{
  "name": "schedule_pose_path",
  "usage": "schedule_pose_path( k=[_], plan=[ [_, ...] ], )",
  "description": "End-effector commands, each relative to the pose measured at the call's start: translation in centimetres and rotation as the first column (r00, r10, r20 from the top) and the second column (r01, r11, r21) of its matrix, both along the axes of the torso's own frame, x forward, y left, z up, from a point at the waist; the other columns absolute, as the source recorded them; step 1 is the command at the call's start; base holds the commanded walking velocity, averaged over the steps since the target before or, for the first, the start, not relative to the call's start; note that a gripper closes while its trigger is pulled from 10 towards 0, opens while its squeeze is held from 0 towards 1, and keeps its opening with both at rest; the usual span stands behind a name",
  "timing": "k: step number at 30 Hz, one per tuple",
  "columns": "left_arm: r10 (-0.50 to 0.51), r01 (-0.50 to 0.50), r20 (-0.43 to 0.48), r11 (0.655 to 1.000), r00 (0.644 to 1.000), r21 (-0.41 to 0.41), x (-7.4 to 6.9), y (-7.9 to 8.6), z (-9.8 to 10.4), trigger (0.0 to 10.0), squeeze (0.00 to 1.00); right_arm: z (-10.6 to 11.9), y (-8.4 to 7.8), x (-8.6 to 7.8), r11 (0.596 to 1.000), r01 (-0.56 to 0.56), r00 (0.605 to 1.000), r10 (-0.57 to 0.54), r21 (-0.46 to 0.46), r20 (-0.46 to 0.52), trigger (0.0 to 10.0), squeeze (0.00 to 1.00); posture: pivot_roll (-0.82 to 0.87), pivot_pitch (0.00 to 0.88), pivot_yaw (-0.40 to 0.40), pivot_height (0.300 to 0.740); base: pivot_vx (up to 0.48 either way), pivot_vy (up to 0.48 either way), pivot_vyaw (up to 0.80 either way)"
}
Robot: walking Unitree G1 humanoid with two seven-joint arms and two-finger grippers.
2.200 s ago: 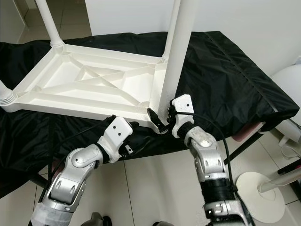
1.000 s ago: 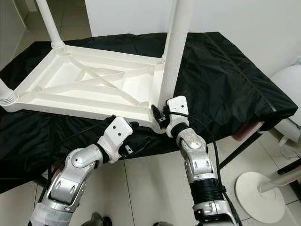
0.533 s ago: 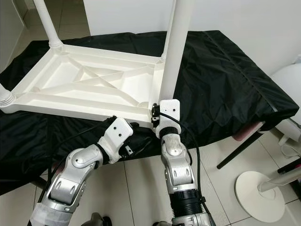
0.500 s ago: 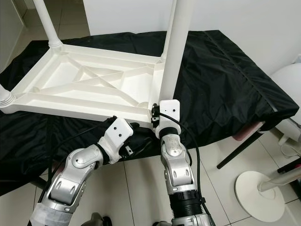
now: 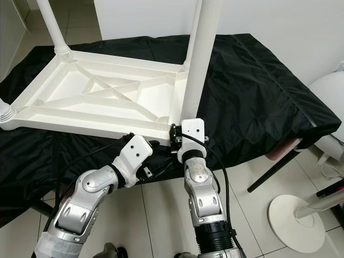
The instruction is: Building children table
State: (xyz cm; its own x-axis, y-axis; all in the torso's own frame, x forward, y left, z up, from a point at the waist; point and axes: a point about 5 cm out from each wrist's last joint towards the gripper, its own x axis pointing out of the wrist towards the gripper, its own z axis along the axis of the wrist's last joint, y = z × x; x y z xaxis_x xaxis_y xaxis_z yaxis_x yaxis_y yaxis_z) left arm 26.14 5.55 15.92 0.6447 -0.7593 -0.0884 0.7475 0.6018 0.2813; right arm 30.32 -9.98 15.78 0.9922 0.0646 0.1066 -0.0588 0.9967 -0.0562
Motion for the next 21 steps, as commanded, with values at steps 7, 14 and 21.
schedule_pose_path(
  k=[7, 14, 21],
  plan=[
    [0.062, -0.062, 0.025, 0.998, 0.998, -0.006, 0.2, 0.1, 0.0, 10.0, 0.0, 0.7, -1.0, -0.1, 0.986, -0.164, 0.985, 0.164, -0.006, 0.061, 10.0, 0.0, -0.08, 0.094, -0.005, 0.74, 0.0, 0.0, 0.0],
    [0.062, -0.062, 0.025, 0.998, 0.998, -0.007, 0.2, 0.1, 0.1, 10.0, 0.0, 0.7, -1.3, -0.2, 0.94, -0.332, 0.939, 0.337, -0.078, 0.069, 10.0, 0.0, -0.08, 0.096, -0.001, 0.74, 0.0, 0.0, 0.0],
    [0.063, -0.062, 0.03, 0.998, 0.998, -0.005, 0.4, 0.3, 0.2, 10.0, 0.0, 0.4, -2.6, 0.8, 0.773, -0.595, 0.797, 0.603, -0.221, -0.037, 10.0, 0.0, -0.08, 0.098, 0.008, 0.74, 0.0, 0.0, 0.0]
  ],
)
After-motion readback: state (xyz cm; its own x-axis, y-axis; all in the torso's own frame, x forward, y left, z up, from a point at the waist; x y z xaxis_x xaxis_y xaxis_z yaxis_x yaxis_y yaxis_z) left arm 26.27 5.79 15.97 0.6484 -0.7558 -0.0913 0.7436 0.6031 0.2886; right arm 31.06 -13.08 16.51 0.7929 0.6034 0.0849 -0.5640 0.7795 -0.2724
